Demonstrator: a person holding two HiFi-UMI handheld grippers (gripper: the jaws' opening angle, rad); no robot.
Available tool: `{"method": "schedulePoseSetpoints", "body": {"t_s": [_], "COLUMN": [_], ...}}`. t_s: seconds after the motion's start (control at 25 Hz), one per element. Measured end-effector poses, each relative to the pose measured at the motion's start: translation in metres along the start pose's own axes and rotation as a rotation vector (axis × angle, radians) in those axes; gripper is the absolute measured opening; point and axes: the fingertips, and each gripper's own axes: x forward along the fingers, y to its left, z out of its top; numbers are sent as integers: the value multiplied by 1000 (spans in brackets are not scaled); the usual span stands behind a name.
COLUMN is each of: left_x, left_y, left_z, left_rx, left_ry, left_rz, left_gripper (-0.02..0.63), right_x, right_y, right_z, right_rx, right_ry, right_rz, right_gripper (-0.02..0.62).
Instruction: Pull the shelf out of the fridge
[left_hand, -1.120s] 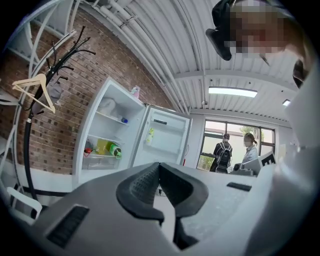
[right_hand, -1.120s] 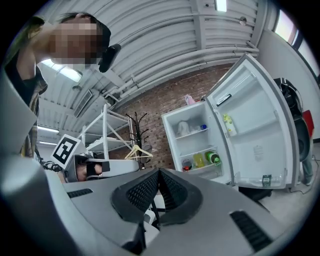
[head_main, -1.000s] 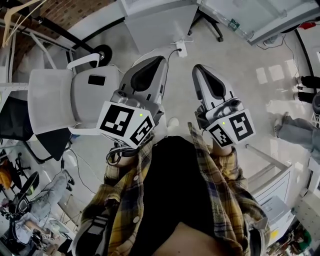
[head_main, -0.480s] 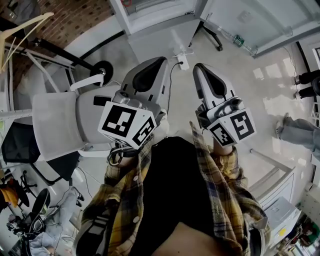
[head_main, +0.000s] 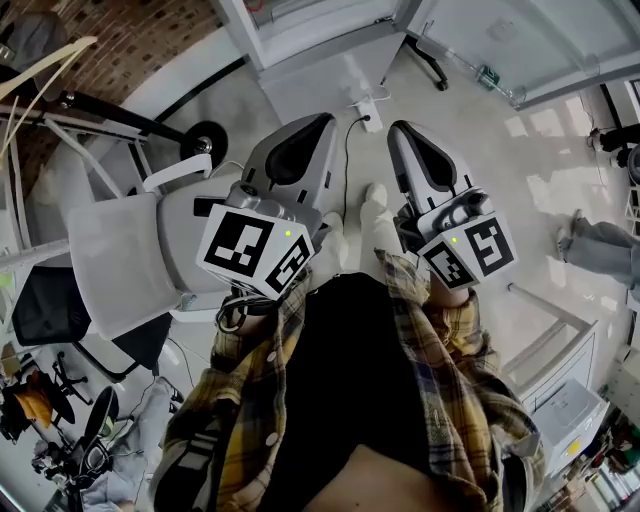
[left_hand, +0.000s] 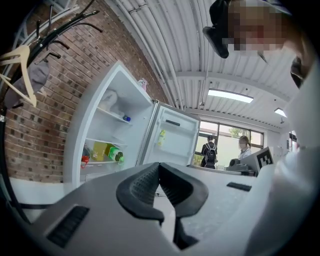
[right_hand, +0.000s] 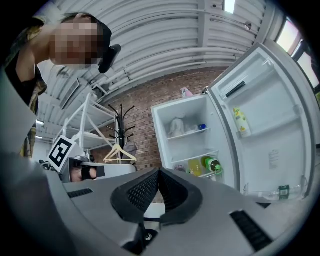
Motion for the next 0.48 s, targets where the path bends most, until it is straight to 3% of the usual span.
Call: {"method": "schedulePoseSetpoints", "body": {"t_s": [0.48], "left_x": [37], "left_y": [26], "left_z": [2], "left_rx": [-12], "left_ry": [-7], "left_rz": [44], "left_gripper": [5], "right_x": [26], "right_y": [-46], "right_z": [-2], "right_rx": [38], "right_ry": [11], "right_rz": [2], "right_gripper": [18]}}
